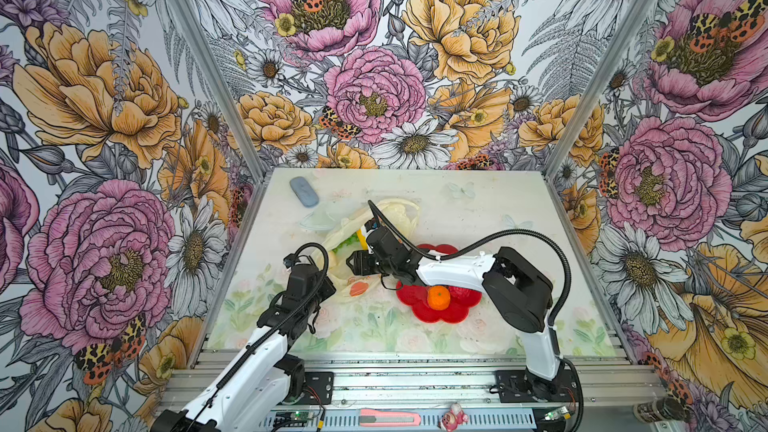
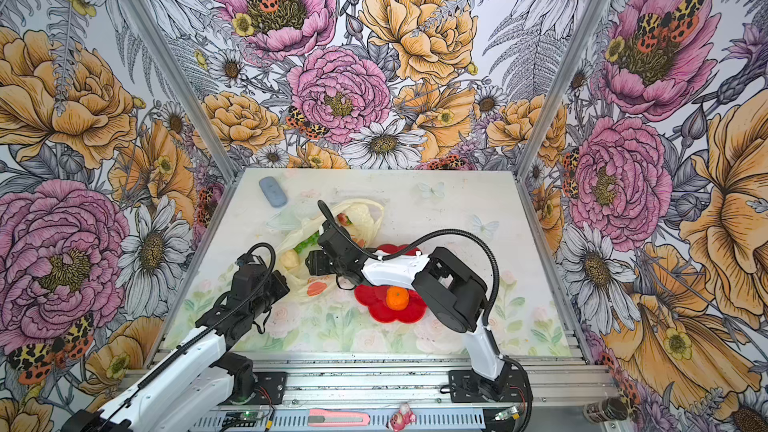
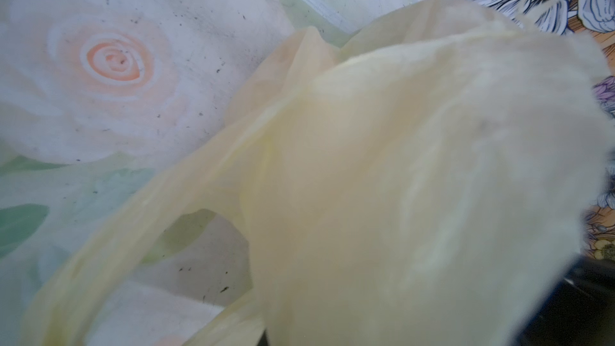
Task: Take the fake fruits out of the plastic bag
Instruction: 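Reach the right gripper into the bag toward the beige pear-shaped fruit, then close the right gripper on the beige fruit inside the bag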
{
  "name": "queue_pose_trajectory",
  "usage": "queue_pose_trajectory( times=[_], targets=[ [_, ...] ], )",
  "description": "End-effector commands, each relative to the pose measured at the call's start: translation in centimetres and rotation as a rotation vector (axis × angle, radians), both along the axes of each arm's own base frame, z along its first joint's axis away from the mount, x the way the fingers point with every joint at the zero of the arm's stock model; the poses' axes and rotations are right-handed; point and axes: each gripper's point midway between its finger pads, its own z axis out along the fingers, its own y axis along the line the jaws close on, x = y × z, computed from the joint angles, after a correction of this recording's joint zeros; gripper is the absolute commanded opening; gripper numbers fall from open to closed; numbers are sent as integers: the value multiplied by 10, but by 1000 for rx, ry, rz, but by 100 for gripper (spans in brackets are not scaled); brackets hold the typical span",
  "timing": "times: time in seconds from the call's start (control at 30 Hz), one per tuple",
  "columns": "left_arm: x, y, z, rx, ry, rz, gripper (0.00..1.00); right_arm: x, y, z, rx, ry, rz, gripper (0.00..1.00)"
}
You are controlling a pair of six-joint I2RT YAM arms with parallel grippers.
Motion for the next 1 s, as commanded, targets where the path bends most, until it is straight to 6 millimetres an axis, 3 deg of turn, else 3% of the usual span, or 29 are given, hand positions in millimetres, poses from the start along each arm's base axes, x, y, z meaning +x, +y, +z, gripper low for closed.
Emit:
queue_pose_trajectory(
  times=[0.0,0.37,0.63,0.97],
  targets=[
    [-4,11,-3,-18,-5,56,0,4,17,7,23,-27,49,64],
    [0,0,12,-29,-48,-12,0,16,64,-3,90,-24,136,71],
    [-1,-2,13,-34,-59,-26,0,15,83,-10,115,-7,171,85],
    [1,-9,16,-46,-75,-58,0,12,102,-15,129,-6,205,90]
  ],
)
